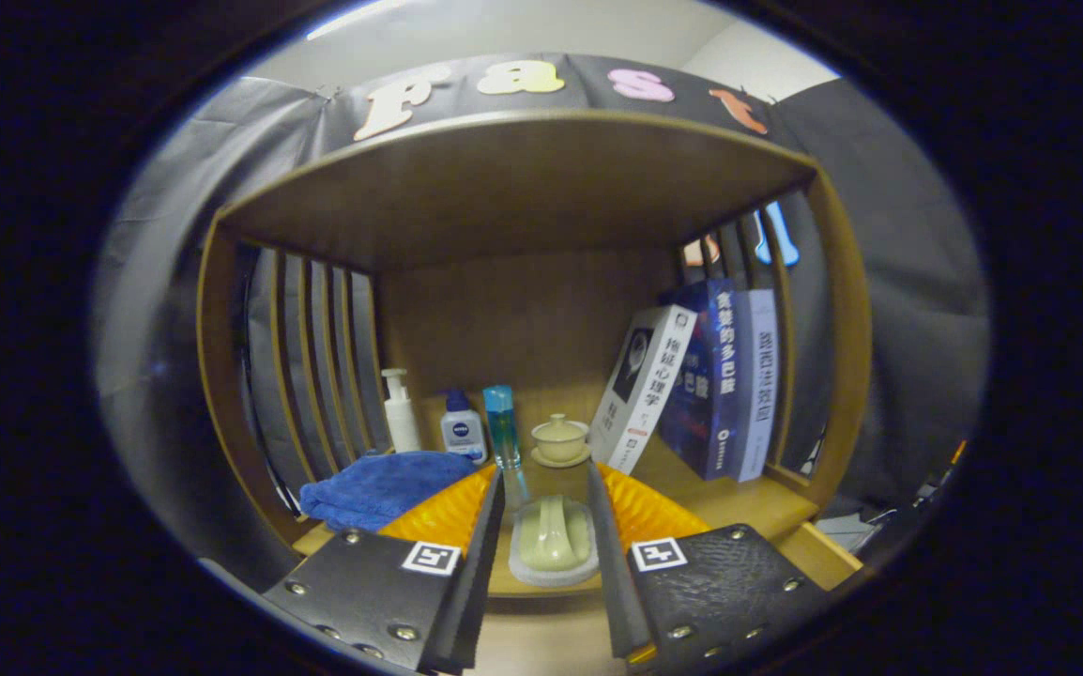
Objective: Pull open the drawer, take out the items inside it, and place them on the countertop above the cabinet.
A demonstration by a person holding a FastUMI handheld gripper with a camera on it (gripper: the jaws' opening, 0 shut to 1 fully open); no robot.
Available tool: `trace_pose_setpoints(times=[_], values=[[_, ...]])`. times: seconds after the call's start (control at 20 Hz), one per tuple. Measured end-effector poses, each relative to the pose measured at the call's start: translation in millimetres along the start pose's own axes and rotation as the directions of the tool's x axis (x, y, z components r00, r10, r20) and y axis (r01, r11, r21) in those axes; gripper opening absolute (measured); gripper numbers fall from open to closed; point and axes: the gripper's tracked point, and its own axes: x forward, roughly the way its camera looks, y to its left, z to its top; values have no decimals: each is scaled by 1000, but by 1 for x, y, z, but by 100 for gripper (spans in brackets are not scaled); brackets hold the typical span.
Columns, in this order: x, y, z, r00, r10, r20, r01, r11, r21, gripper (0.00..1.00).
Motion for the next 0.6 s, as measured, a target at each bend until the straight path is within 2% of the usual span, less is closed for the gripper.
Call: trace_pose_setpoints(times=[0.15, 0.4, 0.6], values=[[-43, -8, 7, 999, -30, 41, 31, 999, -39, 55], [-103, 1, 5, 994, 22, 105, -10, 994, -107, 57], [-144, 14, -18, 988, 82, 127, -68, 991, -117, 57]])
